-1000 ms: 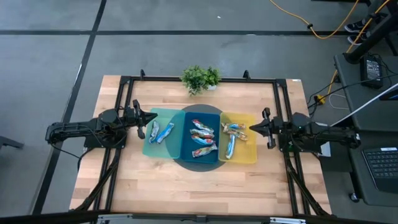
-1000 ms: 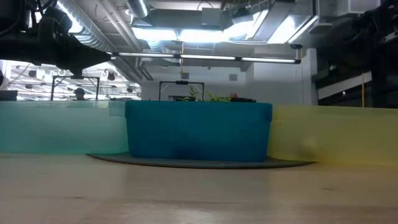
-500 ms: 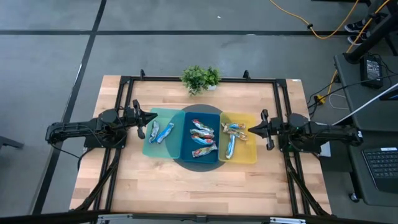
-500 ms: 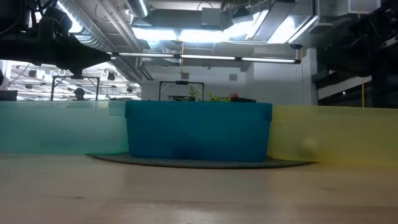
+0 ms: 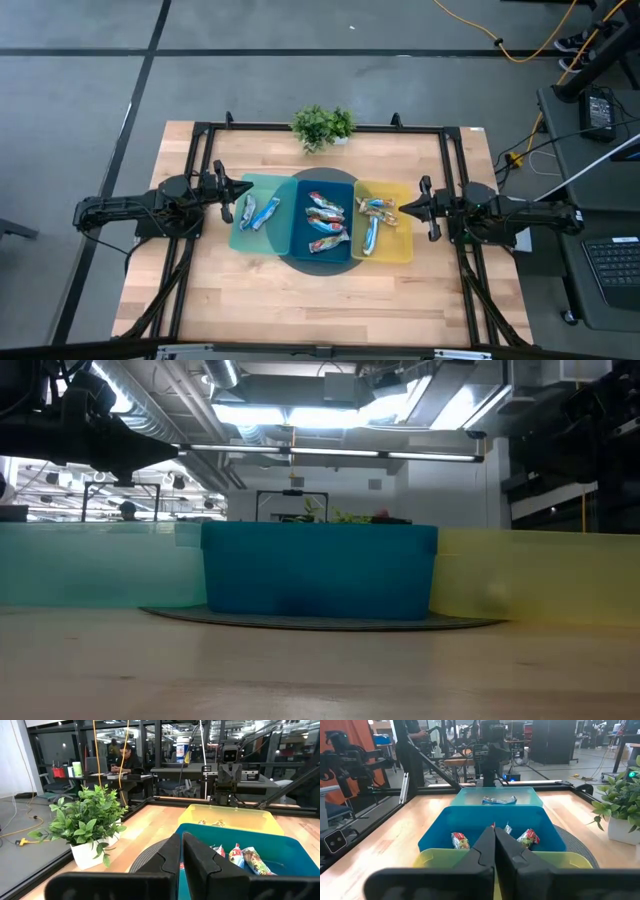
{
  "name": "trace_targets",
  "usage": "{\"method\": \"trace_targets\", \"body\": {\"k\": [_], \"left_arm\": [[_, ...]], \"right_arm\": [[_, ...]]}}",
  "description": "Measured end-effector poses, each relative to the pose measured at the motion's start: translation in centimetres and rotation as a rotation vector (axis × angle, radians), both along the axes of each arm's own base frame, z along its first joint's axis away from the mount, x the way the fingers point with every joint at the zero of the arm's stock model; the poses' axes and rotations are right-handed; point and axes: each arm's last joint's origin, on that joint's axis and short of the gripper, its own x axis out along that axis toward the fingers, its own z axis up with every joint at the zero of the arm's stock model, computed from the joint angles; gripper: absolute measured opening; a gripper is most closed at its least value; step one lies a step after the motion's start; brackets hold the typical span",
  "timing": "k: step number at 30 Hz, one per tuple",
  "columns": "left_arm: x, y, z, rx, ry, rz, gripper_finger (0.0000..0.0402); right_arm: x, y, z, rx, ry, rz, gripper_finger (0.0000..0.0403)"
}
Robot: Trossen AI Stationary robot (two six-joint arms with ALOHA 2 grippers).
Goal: Pick and place Granola Bars by type
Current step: Return to home position
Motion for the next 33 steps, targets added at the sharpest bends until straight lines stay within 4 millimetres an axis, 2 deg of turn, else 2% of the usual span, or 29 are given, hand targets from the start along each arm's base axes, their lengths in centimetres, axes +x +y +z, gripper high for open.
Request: {"method": "trace_targets", "body": {"k": [9,18,25,33], "left_arm": [[0.00,0.00,0.00,0.000,0.000,0.000,0.0011],[0.00,0.00,0.00,0.001,0.001,0.000,0.0008],[0.13,-0.52,-0.26,0.046,0.038,-0.184,0.0013],[0.14,-0.58,-0.28,0.154,0.062,-0.204,0.0008]], "right_arm": [[0.00,0.00,-0.02,-0.004,0.001,-0.001,0.0021],[0.00,0.00,-0.01,-0.005,0.001,-0.001,0.0019],[0.00,0.00,-0.03,-0.006,0.002,-0.001,0.0012],[0.00,-0.01,-0.02,-0.006,0.002,-0.002,0.0018]]}}
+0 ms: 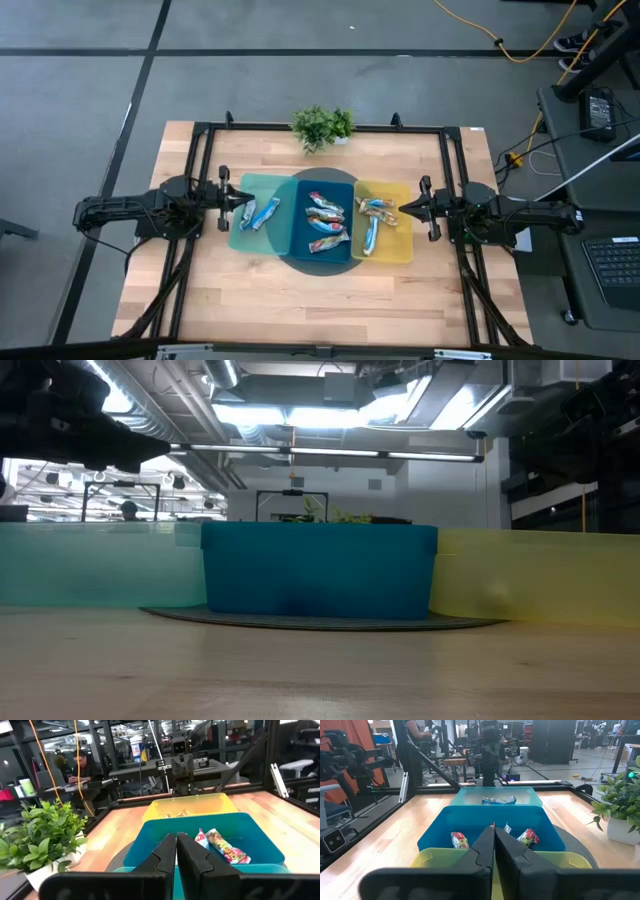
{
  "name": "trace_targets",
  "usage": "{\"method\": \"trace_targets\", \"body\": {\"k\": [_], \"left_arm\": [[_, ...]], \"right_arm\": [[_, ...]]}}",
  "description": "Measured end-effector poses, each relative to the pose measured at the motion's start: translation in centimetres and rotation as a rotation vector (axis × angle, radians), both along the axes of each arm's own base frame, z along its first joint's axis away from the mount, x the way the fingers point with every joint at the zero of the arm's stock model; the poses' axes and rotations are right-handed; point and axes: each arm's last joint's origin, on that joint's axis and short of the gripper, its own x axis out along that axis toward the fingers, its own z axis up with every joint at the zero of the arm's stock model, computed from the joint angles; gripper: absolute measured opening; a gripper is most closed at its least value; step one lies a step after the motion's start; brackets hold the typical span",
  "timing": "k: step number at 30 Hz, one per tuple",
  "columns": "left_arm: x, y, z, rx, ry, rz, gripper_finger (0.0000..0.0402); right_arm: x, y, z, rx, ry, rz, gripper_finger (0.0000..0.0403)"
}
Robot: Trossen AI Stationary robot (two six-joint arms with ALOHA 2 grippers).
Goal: Pick and place Granola Bars by type
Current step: Return to home position
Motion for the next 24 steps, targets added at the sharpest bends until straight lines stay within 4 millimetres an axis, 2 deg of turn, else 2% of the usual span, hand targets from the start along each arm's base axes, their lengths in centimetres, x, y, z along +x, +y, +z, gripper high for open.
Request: {"method": "trace_targets", "body": {"k": [12,24], "left_arm": [[0.00,-0.01,0.05,-0.032,-0.009,-0.001,0.0009],[-0.12,-0.12,0.22,-0.030,-0.030,-0.011,0.0012]], "right_arm": [[0.00,0.00,0.00,0.000,0.000,0.000,0.0011],[0.00,0.00,-0.01,0.000,0.000,0.000,0.0023]]}}
